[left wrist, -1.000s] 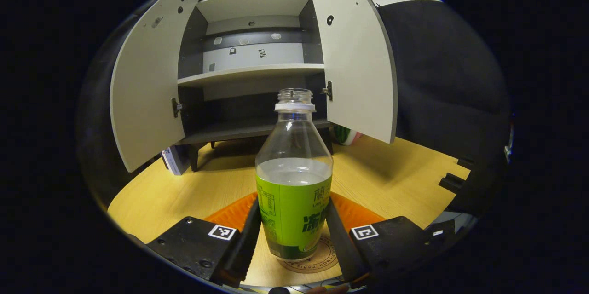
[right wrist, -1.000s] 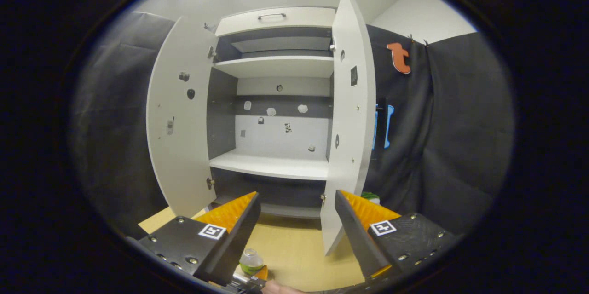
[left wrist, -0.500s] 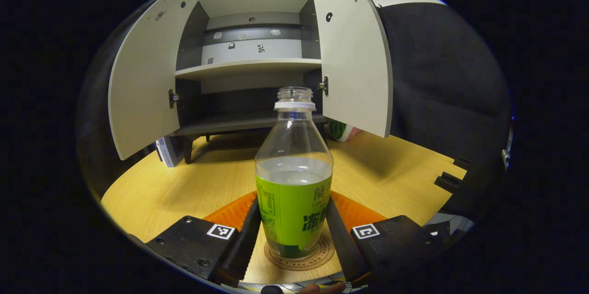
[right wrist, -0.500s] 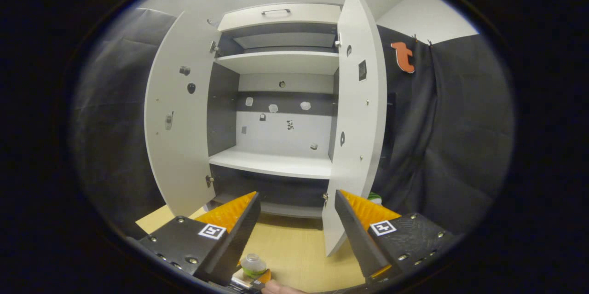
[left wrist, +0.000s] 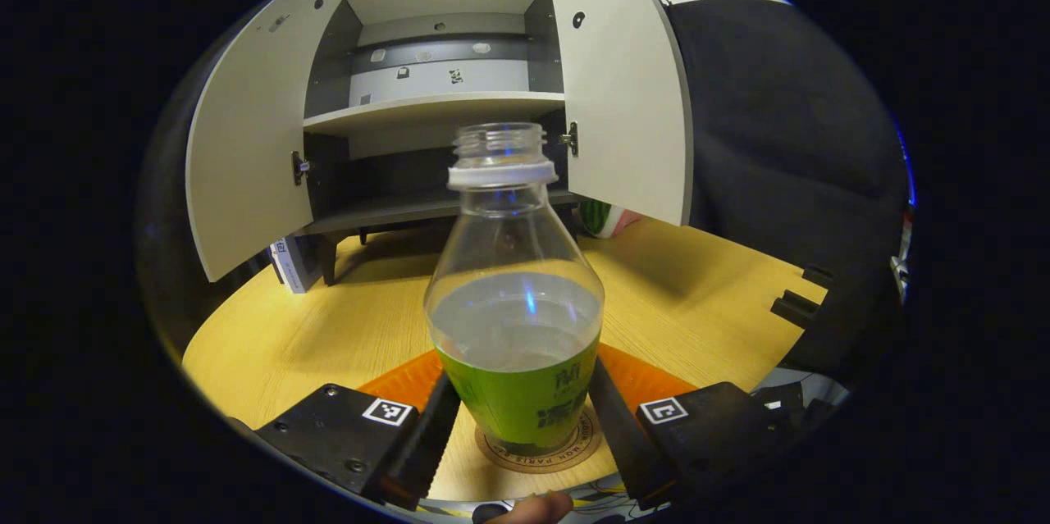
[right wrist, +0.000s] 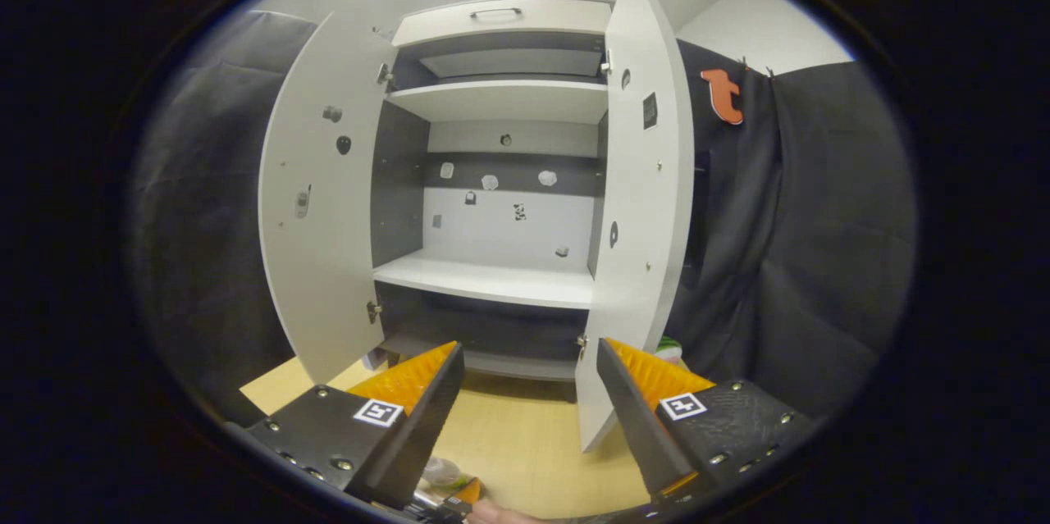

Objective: Grasp the bottle in the cabinet with the left hand and place it on the coaster, then close the right door with the right hand and the left door with the left hand.

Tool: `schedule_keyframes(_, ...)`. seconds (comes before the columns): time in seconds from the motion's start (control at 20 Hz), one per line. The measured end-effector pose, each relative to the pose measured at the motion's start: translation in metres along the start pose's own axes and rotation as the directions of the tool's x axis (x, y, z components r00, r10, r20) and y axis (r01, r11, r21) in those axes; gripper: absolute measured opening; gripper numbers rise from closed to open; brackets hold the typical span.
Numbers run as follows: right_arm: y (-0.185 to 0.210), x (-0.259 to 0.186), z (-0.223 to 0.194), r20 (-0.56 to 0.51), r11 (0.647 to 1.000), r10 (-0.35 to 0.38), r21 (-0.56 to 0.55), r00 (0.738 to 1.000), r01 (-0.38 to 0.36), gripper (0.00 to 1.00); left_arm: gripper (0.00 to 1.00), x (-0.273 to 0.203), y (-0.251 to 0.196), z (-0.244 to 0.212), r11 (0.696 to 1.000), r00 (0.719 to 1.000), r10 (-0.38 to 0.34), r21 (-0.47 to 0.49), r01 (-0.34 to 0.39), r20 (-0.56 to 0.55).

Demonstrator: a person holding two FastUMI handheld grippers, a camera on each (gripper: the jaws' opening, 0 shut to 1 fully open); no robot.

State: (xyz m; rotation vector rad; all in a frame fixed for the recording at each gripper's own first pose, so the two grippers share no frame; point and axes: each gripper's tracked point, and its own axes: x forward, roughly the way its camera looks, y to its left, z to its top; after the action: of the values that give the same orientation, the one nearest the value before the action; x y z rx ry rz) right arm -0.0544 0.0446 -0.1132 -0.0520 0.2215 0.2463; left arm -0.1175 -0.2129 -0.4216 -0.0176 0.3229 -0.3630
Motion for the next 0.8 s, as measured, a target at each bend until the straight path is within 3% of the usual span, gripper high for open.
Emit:
schedule_keyframes(0.25, 0.01, 0.001, 0.005, 0.012, 0.999, 0.026, -0.02, 1.0, -0.025, 0.98, 0.88, -0.005, -0.002, 0.018, 1.0, 0.999, -0.007, 0.016, 0.007, 0.033)
schedule_keyframes(0.4, 0.01, -0.001, 0.008, 0.022, 0.999, 0.028, -0.02, 0.999, -0.028, 0.98, 0.99, -0.01, 0.005, 0.03, 1.0, 0.999, 0.005, 0.011, -0.006, 0.048)
schedule_keyframes(0.8, -0.006, -0.012, 0.017, 0.044, 1.0, 0.008, 0.016, 0.999, -0.009, 0.98, 0.99, -0.038, -0.003, 0.08, 0.999, 0.991, -0.04, 0.042, 0.035, 0.124)
